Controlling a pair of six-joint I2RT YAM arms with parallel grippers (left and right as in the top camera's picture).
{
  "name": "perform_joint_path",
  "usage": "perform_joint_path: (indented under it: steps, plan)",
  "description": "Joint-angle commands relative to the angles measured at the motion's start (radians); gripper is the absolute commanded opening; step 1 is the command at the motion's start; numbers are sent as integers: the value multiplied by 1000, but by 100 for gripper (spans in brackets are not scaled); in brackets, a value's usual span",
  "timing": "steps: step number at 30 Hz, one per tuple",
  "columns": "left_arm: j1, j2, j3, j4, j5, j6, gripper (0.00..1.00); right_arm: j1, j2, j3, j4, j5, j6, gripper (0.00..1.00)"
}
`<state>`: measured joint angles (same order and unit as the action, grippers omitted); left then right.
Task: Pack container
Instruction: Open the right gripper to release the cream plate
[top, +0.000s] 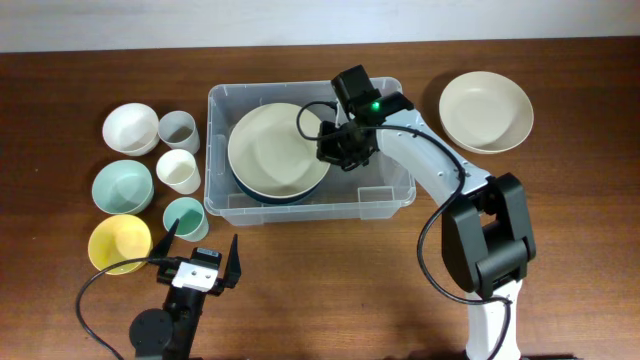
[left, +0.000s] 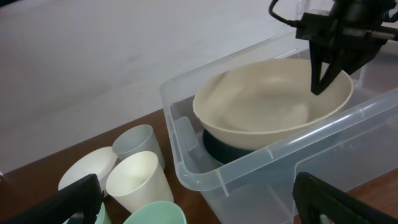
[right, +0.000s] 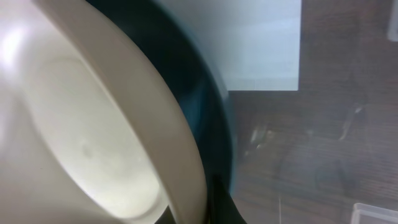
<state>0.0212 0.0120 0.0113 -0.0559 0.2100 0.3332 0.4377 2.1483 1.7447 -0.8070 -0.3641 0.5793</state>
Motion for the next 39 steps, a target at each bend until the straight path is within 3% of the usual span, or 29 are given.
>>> perform_joint_path:
  steps: [1,23,26,30,32,39]
  plan:
    - [6,-6,-2,-5,11,-3,100,27,5,11,5,-10,5,4]
    - [6,-6,-2,-5,11,-3,100,32,5,11,11,17,6,9]
    - [6,-6,-2,-5,11,-3,100,32,5,11,11,16,6,16]
    - [6,-6,-2,-5,11,-3,100,32,5,11,11,16,6,33]
    - [6,-6,-2,-5,11,-3,100,32,5,11,11,16,6,48]
    - [6,-6,-2,-5,11,-3,100,32,5,11,11,16,6,55]
